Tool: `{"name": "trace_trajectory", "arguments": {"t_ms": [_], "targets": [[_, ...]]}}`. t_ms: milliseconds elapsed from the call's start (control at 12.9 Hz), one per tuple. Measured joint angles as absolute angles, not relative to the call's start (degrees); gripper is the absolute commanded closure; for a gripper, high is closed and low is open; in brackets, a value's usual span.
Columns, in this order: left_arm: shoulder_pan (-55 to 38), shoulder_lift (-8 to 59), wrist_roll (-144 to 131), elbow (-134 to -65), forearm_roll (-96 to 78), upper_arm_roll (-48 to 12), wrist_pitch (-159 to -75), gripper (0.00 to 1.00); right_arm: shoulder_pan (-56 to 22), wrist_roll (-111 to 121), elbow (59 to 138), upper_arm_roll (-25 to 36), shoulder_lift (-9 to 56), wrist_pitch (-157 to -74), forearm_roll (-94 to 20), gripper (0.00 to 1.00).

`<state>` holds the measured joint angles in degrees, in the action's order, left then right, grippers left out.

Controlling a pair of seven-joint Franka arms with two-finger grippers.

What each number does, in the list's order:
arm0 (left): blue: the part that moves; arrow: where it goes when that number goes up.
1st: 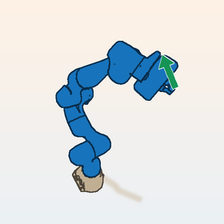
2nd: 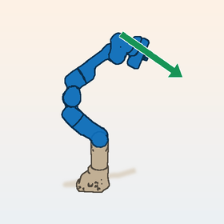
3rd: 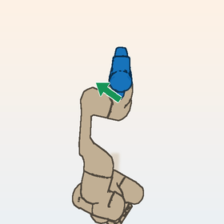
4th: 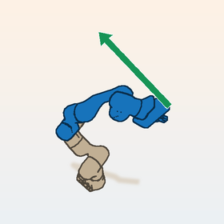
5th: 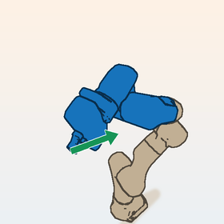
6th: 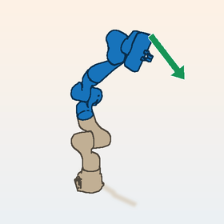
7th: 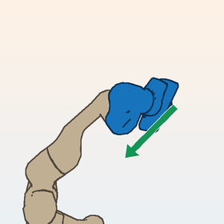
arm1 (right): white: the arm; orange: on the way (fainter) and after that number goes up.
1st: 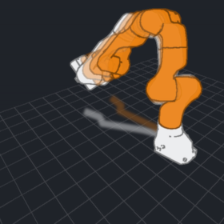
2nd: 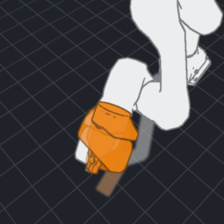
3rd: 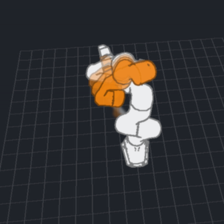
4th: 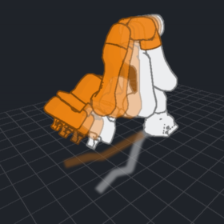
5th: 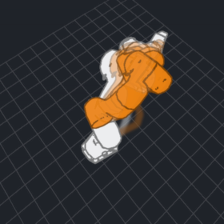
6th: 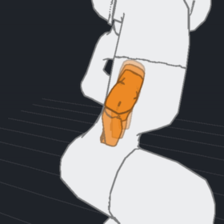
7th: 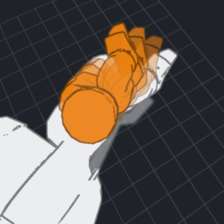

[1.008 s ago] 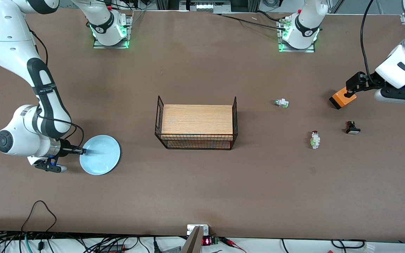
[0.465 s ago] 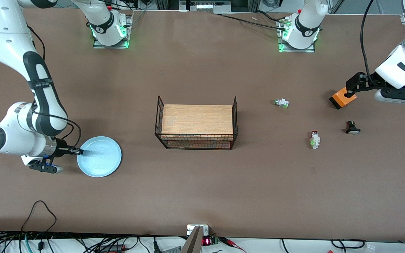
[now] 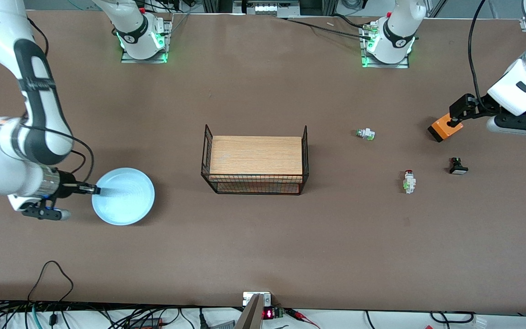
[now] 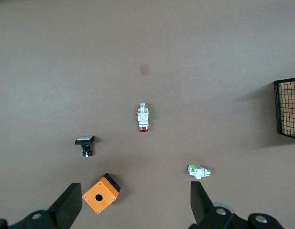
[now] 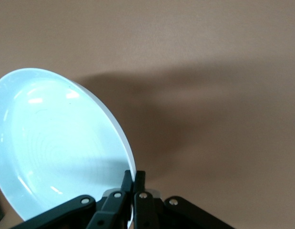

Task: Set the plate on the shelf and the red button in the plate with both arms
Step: 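Lift the plate with the right gripper toward the wire basket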

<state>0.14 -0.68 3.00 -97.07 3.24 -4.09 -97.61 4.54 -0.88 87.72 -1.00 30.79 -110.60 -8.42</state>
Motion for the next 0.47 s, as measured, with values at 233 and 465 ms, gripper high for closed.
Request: {"name": "trace_trajectory", "arguments": {"t_ms": [233,465], "targets": [[0.14,-0.65,3.00,-97.07,3.24,-4.09,-97.61,0.00,4.58,-4.23,82.97,0.15,27.33,-99.49,-8.42,1.00],[0.14,-0.65,3.00,-97.06,3.24,-4.10,-97.60,0.00,3.43,-11.85,78.52,0.12,24.28,-90.28,-8.43,1.00]]}}
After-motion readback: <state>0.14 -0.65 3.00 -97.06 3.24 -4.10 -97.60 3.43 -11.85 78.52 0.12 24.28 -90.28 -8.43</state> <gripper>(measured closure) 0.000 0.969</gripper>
